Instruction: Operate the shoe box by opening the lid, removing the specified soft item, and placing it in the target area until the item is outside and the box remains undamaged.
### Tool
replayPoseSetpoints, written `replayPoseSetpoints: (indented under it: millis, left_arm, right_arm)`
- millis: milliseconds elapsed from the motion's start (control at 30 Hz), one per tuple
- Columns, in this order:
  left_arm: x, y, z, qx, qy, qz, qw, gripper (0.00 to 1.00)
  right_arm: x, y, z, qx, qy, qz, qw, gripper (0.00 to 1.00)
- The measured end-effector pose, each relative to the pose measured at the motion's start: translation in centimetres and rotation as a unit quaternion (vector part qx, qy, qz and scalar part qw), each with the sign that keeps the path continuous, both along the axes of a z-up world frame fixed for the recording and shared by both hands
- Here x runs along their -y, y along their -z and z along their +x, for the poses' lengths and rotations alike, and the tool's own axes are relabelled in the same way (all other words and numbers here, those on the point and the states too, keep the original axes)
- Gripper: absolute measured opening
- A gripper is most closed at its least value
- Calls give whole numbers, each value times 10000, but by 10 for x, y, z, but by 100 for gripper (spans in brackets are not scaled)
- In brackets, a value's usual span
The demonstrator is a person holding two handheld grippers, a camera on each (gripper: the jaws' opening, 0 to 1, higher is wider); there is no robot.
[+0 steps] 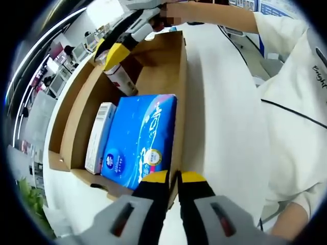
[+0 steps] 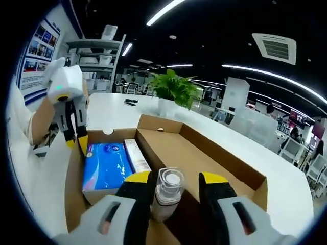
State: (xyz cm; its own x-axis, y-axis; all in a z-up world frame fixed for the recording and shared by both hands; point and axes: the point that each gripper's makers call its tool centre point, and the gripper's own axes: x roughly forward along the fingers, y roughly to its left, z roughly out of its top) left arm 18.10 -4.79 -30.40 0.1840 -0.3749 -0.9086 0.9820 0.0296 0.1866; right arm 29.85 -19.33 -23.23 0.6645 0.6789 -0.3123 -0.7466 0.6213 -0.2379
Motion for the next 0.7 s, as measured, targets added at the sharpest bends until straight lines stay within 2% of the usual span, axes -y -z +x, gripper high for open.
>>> replayPoseSetpoints:
  millis: [67, 100, 167, 267, 333, 400, 433, 467, 500, 600, 700]
  left_arm:
    - [0, 0, 0, 1, 3, 1, 10000, 6]
    - [0, 0, 0, -2, 3, 0, 10000, 6]
    - [0, 0, 0, -7, 1, 0, 10000, 6]
    - [0, 0, 0, -5, 6, -3, 10000, 6]
    - [0, 0, 0, -12, 6, -11, 10000, 6]
    - [1, 0, 0, -12, 11, -8, 10000, 6]
    - [1, 0, 0, -12, 10, -10, 10000, 6]
    - [1, 0, 0, -12, 10, -20, 10000, 6]
    - [1, 0, 0, -12, 10, -32, 10000, 6]
    - [1, 0, 0, -13, 11, 10, 10000, 6]
    - [1, 0, 0, -24, 21, 29, 10000, 6]
  right_arm:
    - [-3, 2, -3, 24, -199, -20, 9998, 32]
    - [-2, 3, -2, 15, -180, -18, 9998, 33]
    - [-4, 6, -2, -51, -171, -67, 9998, 28]
    - [-5, 7, -3, -151, -177, 23, 9997, 23]
    - [-5, 7, -5, -429, -102, 237, 9987, 21]
    - [-3, 7, -4, -402, -73, 250, 9989, 20]
    - [1, 4, -1, -334, 95, 346, 9988, 20]
    - [3, 1, 0, -410, 231, 555, 9973, 20]
    - [2, 0, -4, -565, 173, 731, 9956, 20]
    - [13, -12, -2, -629, 561, 1138, 9899, 20]
    - [18, -20, -2, -525, 653, 1230, 9889, 19]
